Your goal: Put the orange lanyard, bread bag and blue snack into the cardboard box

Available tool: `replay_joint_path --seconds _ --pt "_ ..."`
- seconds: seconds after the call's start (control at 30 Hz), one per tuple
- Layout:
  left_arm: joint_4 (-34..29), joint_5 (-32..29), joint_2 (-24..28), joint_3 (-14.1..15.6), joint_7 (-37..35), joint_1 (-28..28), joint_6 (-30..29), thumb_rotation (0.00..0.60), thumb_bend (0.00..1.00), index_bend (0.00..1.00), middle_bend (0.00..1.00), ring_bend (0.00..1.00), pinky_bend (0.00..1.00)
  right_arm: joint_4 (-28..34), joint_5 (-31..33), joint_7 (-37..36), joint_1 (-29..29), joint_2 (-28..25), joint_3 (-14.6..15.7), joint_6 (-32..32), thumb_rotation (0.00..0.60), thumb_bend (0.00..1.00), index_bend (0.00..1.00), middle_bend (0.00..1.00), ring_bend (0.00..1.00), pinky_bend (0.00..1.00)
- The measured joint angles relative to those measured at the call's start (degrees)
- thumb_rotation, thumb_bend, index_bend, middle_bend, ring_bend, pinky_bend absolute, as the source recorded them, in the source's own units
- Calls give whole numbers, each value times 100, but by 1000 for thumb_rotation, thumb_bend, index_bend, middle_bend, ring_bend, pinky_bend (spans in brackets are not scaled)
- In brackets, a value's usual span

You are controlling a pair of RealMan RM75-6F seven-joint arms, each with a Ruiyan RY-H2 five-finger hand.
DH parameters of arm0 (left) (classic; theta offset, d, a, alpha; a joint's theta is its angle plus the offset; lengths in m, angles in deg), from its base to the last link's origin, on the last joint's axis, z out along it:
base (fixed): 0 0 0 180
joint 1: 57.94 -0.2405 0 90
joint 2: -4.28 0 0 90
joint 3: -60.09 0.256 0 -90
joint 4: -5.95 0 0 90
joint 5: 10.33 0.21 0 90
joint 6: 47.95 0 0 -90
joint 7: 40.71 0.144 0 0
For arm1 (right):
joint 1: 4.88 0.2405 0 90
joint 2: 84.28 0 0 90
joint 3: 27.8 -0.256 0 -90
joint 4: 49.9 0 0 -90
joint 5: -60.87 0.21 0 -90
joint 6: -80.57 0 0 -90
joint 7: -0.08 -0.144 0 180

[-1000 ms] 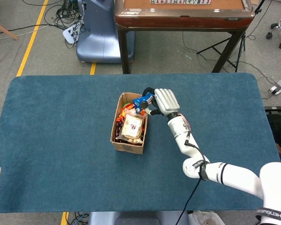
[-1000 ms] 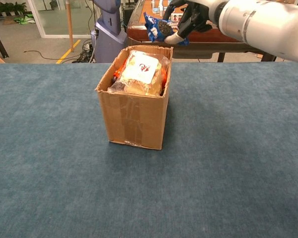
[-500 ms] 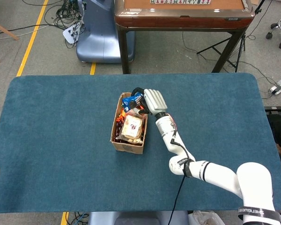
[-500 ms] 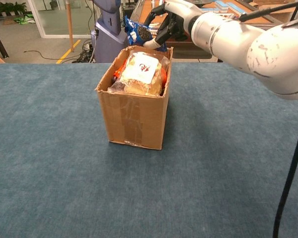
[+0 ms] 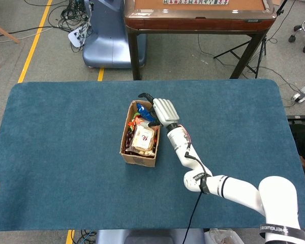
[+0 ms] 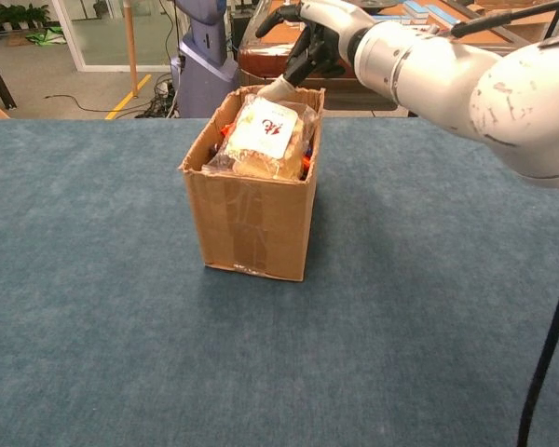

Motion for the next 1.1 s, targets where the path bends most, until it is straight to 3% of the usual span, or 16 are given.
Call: replay_joint_path --seconds 0.2,0.33,0.5,0.8,1.0,1.1 --pt "8 16 -44 13 93 30 44 600 352 468 552 377 601 1097 -162 269 -418 -605 183 377 600 0 239 1000 1000 1000" --pt "30 12 -97 23 167 69 114 600 351 468 551 377 601 1942 -314 621 -808 -1231 405 729 600 21 446 1000 1000 1000" --pt "59 13 -169 44 260 114 191 600 351 468 551 377 601 2701 -696 1271 -1355 -2070 822 1307 600 71 510 987 1000 1000" --pt "92 51 -268 90 377 169 282 600 351 469 551 377 601 3190 -1244 2400 -2141 -2880 1479 2249 600 81 522 882 980 995" --pt "101 107 -297 107 409 178 267 600 351 469 551 376 601 3385 -1620 2772 -2684 -3076 1823 2910 600 82 522 792 901 932" --pt "111 163 -313 113 385 183 245 600 351 469 551 374 601 3440 -1873 2832 -3016 -3132 2020 3249 600 82 522 710 803 897"
